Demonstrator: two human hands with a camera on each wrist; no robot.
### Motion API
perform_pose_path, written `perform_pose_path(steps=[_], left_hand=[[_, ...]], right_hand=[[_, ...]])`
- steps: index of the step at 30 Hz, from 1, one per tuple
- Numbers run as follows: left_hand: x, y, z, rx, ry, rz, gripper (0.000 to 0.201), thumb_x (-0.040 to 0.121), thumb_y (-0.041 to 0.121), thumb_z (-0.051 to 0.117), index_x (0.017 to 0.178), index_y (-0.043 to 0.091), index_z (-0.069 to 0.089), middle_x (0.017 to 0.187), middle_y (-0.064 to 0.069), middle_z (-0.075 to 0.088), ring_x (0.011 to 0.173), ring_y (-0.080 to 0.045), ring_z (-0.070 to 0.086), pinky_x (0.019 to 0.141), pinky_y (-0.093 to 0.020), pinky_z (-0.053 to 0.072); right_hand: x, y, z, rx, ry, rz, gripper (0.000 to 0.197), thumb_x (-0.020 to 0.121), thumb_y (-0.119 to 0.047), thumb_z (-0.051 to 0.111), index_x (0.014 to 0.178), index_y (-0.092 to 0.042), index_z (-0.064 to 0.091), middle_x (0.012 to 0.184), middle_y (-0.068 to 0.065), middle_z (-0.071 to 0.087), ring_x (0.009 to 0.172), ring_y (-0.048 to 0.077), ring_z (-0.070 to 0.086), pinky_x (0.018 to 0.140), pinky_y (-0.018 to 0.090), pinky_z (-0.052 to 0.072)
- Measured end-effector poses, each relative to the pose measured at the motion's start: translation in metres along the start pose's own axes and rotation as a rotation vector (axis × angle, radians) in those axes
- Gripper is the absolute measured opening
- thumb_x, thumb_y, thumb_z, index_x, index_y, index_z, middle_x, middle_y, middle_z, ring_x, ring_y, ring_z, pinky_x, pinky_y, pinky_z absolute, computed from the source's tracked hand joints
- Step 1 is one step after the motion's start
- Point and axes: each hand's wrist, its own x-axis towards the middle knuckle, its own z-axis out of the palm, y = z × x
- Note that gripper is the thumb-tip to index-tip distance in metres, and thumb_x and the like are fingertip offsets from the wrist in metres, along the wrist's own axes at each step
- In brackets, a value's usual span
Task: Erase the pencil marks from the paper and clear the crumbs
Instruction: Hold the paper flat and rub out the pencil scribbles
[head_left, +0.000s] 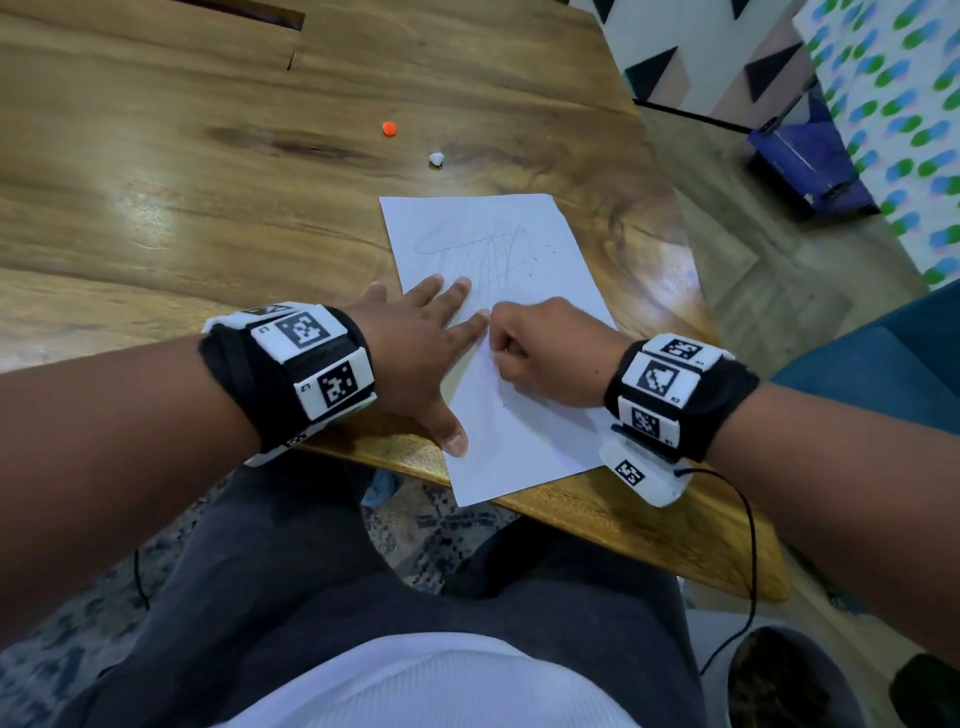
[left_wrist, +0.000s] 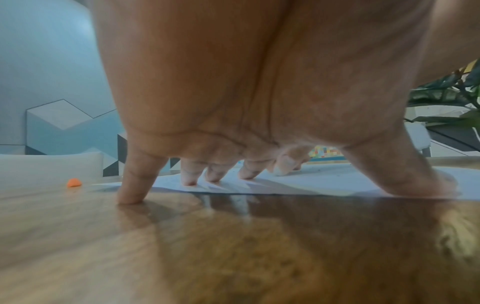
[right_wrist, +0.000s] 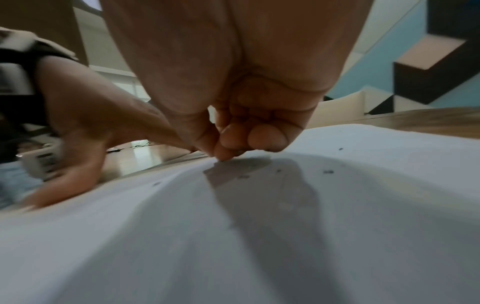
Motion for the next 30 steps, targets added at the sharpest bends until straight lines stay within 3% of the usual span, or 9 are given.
perform_pose_path(steps=[3,6,9,13,18,22,26,30], left_hand=[[0.001,0.0,-0.001,-0.011,-0.014,-0.002,0.146,0.057,0.095,0.061,0.16,0.028,-0.019,0.166,-0.007,-0.029,0.155,-0.029,-0.02,0.119,-0.066,0.016],[0.001,0.0,0.0,-0.002,-0.011,-0.001,0.146,0.057,0.095,0.06,0.159,0.028,-0.02,0.167,-0.007,-0.029,0.155,-0.03,-0.02,0.12,-0.065,0.017],[0.0,0.0,0.0,0.002,-0.007,0.001,0.145,0.057,0.096,0.059,0.159,0.028,-0.018,0.167,-0.008,-0.027,0.155,-0.03,-0.019,0.119,-0.065,0.018],[-0.002,0.001,-0.001,0.017,-0.018,-0.005,0.143,0.059,0.096,0.056,0.159,0.027,-0.019,0.166,-0.007,-0.029,0.155,-0.029,-0.02,0.12,-0.065,0.018],[-0.002,0.001,-0.002,-0.008,-0.022,-0.005,0.144,0.059,0.094,0.06,0.159,0.028,-0.021,0.166,-0.006,-0.031,0.155,-0.028,-0.021,0.12,-0.066,0.015],[-0.003,0.001,-0.002,-0.015,-0.024,-0.009,0.143,0.061,0.093,0.06,0.158,0.028,-0.022,0.166,-0.005,-0.032,0.155,-0.028,-0.022,0.121,-0.066,0.013],[-0.003,0.001,-0.001,-0.017,-0.006,0.004,0.143,0.061,0.094,0.06,0.159,0.027,-0.02,0.166,-0.007,-0.029,0.155,-0.028,-0.021,0.12,-0.066,0.015],[-0.001,0.0,0.001,0.003,0.004,0.004,0.143,0.06,0.096,0.057,0.159,0.027,-0.019,0.167,-0.007,-0.028,0.155,-0.028,-0.019,0.119,-0.065,0.018]], right_hand=[[-0.019,-0.011,0.004,-0.062,-0.124,-0.187,0.014,0.095,-0.027,0.052,0.097,-0.014,0.059,0.081,0.0,0.065,0.072,0.021,0.055,0.066,0.036,0.046],[-0.022,-0.013,0.001,-0.056,-0.204,-0.255,0.01,0.095,-0.025,0.055,0.096,-0.017,0.06,0.077,-0.007,0.062,0.069,0.014,0.053,0.065,0.031,0.044],[-0.007,-0.004,-0.004,-0.024,-0.132,-0.11,0.007,0.094,-0.023,0.055,0.097,-0.017,0.059,0.083,-0.001,0.065,0.078,0.02,0.058,0.07,0.033,0.048],[0.004,0.008,-0.008,0.048,-0.027,0.045,0.005,0.092,-0.023,0.054,0.092,-0.019,0.057,0.08,-0.003,0.061,0.083,0.022,0.061,0.068,0.033,0.049],[-0.028,-0.006,0.004,-0.001,-0.204,-0.176,0.01,0.095,-0.025,0.056,0.101,-0.018,0.061,0.083,-0.005,0.064,0.073,0.014,0.054,0.067,0.028,0.042],[-0.038,-0.012,0.01,-0.028,-0.28,-0.279,0.006,0.093,-0.025,0.055,0.095,-0.021,0.058,0.078,-0.005,0.064,0.068,0.015,0.054,0.064,0.032,0.045],[-0.02,-0.01,0.003,-0.017,-0.154,-0.176,0.009,0.093,-0.025,0.055,0.095,-0.016,0.058,0.08,0.0,0.066,0.073,0.02,0.058,0.068,0.036,0.049],[0.002,0.003,-0.006,0.028,-0.001,0.045,0.006,0.091,-0.022,0.052,0.085,-0.019,0.052,0.079,0.002,0.065,0.078,0.025,0.062,0.068,0.036,0.052]])
